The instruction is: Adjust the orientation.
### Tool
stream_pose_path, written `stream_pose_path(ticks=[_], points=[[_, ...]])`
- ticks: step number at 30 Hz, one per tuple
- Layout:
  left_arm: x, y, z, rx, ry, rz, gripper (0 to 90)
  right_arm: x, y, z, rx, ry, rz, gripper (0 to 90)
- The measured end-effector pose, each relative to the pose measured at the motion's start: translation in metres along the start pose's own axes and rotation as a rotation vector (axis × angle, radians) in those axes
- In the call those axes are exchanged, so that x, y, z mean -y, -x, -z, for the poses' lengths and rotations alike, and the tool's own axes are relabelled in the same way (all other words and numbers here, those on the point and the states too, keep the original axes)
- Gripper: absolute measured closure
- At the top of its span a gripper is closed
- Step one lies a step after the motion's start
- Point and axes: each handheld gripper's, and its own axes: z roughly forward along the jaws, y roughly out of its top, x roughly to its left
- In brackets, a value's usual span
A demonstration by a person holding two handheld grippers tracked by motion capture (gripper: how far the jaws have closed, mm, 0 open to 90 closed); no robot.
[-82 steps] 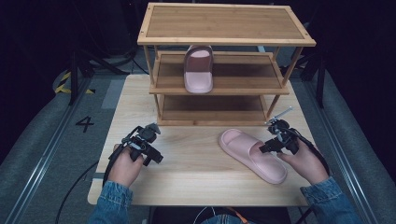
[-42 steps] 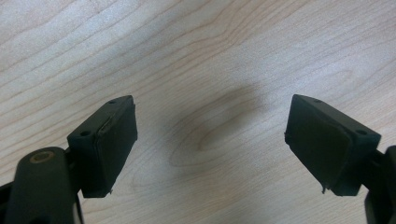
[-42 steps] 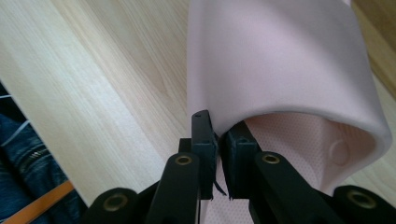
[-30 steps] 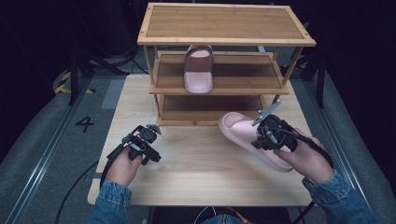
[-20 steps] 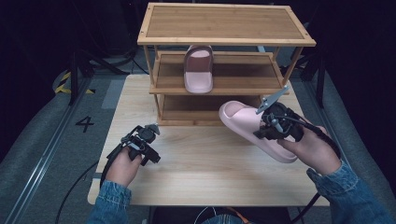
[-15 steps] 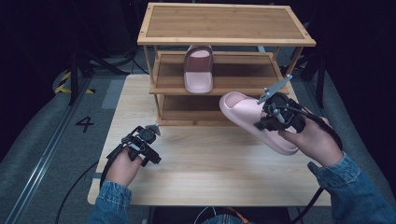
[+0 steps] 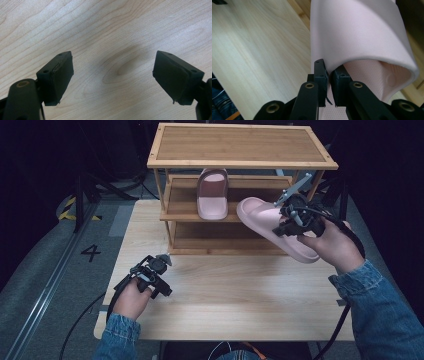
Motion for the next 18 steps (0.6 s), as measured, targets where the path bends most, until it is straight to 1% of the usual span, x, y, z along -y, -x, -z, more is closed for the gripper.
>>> stream_pose_path(ticks=[2, 4, 5, 6, 8, 9, 11, 14, 15, 16, 17, 18], points=[[0.0, 0.001, -0.001, 0.009, -0.001, -0.003, 17.0, -0.005, 0.006, -0.001, 0.009, 0.001, 0.001, 83.2], [0.0, 0.001, -0.001, 0.009, -0.002, -0.005, 17.0, -0.007, 0.008, -0.003, 0.015, 0.001, 0.001, 83.2], [-0.001, 0.0, -0.002, 0.003, -0.003, -0.013, 17.0, -0.01, 0.01, -0.004, 0.02, 0.0, 0.007, 83.2], [-0.001, 0.001, -0.001, 0.005, -0.011, -0.01, 17.0, -0.013, 0.012, -0.006, 0.028, -0.003, 0.008, 83.0], [-0.001, 0.001, -0.002, 0.003, -0.011, -0.012, 17.0, -0.017, 0.016, -0.009, 0.036, -0.006, 0.004, 83.0], [-0.001, 0.0, -0.001, 0.001, -0.015, -0.023, 17.0, -0.021, 0.02, -0.013, 0.045, -0.012, 0.0, 82.9], [-0.001, 0.0, -0.001, -0.001, -0.016, -0.024, 17.0, -0.023, 0.022, -0.015, 0.049, -0.012, -0.001, 82.9], [-0.001, 0.0, -0.002, 0.0, -0.017, -0.026, 17.0, -0.03, 0.03, -0.022, 0.079, -0.023, 0.006, 82.4], [-0.001, -0.001, -0.002, -0.008, -0.011, -0.037, 17.0, -0.031, 0.032, -0.024, 0.078, -0.02, 0.005, 82.3], [-0.001, 0.0, -0.003, 0.004, -0.018, -0.022, 17.0, -0.032, 0.034, -0.026, 0.08, -0.018, 0.002, 82.1], [-0.001, -0.001, -0.003, 0.001, -0.019, -0.026, 17.0, -0.033, 0.036, -0.027, 0.08, -0.02, 0.002, 82.2], [-0.001, -0.001, -0.003, 0.002, -0.018, -0.028, 17.0, -0.034, 0.038, -0.029, 0.091, -0.023, 0.006, 82.3]])
